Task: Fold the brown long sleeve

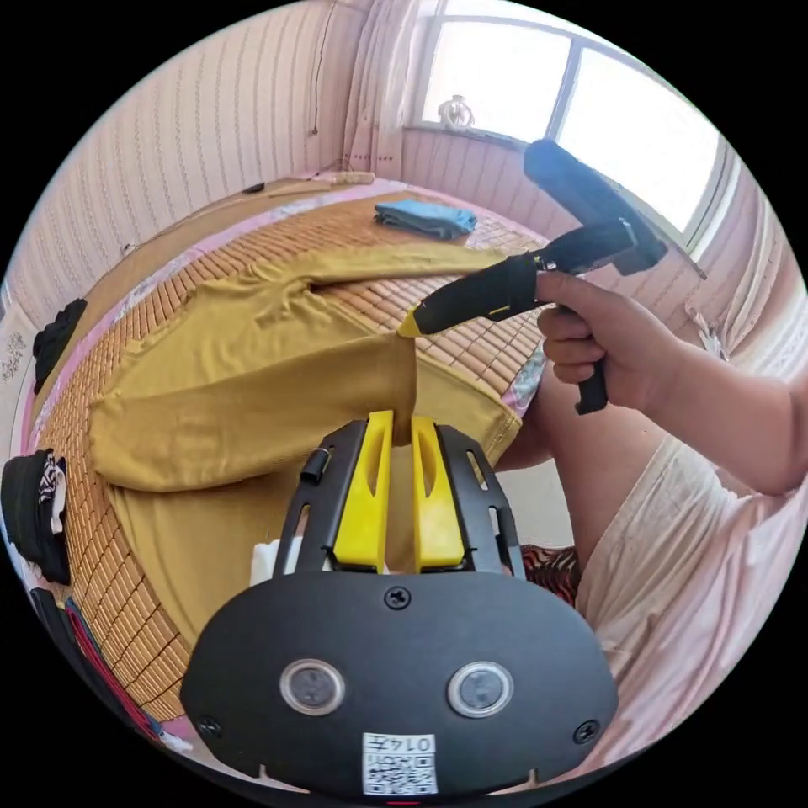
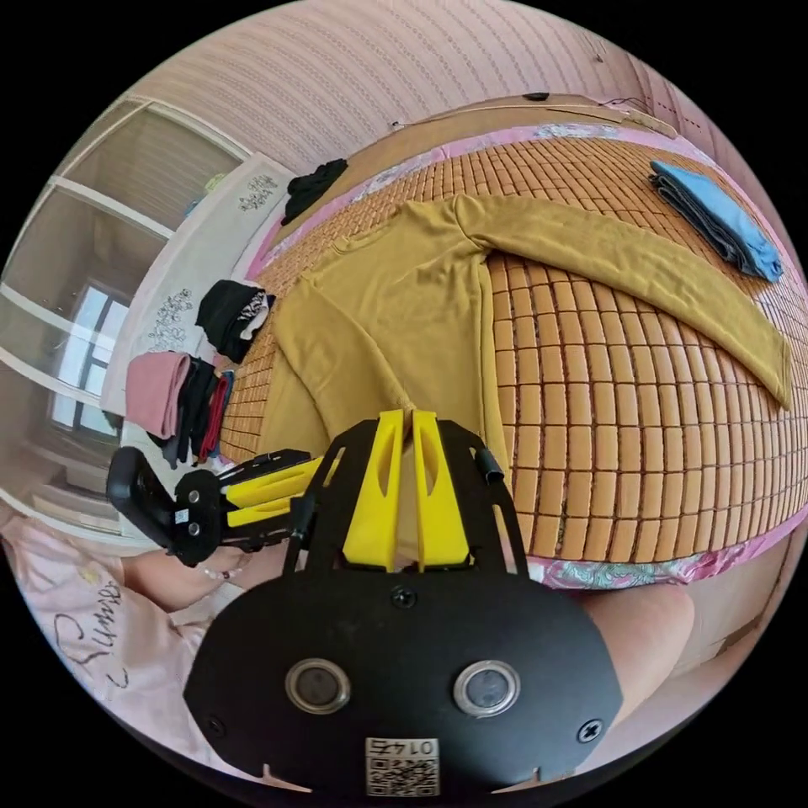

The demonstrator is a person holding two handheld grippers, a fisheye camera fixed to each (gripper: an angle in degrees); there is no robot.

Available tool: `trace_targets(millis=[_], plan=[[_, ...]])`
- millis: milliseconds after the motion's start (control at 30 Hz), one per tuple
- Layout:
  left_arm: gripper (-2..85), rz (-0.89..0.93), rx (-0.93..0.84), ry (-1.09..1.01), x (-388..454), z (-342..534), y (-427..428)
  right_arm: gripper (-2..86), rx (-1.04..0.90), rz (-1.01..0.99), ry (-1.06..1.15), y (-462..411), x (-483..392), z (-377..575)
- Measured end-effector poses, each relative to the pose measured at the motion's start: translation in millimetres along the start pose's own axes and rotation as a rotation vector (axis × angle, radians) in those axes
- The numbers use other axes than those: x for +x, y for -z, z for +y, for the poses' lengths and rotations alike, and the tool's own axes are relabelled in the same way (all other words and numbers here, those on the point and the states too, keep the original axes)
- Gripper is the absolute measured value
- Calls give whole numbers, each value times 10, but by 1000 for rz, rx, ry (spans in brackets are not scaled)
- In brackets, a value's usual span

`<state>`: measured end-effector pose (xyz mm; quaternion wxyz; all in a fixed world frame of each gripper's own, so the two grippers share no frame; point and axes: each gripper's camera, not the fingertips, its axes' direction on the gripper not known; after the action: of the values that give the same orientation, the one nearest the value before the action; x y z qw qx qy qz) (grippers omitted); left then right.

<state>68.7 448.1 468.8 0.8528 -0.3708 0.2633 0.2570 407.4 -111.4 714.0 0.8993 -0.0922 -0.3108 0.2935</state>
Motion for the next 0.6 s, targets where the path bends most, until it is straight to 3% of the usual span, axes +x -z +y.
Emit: trace_targets(millis=[100,333,467,600], plan=[[49,65,113,-84,88,-37,222,13,75,-114,-70,423,124,128],[56,165,-12,8,-174,114,-125,11,-232,99,-127,-27,332,222],[56,25,18,106,-692,302,85,23,-165,216,64,-22,-58,-115],[50,-217,14,237,-1380,384,275,60,-146,140,307,-280,-654,-752]])
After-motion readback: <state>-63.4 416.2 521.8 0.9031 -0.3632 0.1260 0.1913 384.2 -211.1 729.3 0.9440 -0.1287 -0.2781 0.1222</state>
